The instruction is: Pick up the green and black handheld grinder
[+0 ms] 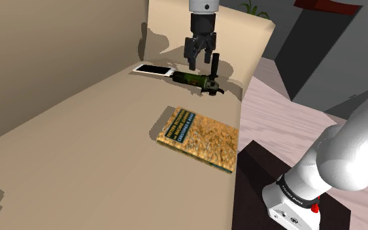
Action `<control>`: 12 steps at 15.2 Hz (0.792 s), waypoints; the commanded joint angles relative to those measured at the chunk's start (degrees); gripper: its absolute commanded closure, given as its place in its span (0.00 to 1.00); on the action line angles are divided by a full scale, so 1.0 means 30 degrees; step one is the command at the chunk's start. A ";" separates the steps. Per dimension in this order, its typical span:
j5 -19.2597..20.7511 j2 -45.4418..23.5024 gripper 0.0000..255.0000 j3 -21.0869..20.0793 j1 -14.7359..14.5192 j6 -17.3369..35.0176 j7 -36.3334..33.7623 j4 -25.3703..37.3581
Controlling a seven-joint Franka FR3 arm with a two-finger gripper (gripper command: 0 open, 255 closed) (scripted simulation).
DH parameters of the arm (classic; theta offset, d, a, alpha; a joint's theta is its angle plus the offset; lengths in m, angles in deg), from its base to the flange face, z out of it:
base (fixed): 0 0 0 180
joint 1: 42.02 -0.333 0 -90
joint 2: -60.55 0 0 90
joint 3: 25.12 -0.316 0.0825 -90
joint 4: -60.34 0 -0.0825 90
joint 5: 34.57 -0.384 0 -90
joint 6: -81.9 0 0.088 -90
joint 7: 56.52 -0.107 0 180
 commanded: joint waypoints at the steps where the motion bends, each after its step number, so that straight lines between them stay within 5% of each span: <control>1: 0.0285 -0.1901 0.00 -0.0310 -0.0312 -0.0783 -0.0390 0.1857; 11: 0.0290 -0.1993 0.00 -0.0305 -0.0337 0.1105 -0.0519 -0.0031; 12: 0.0295 -0.2018 1.00 -0.0304 -0.0337 0.1129 -0.0522 -0.0031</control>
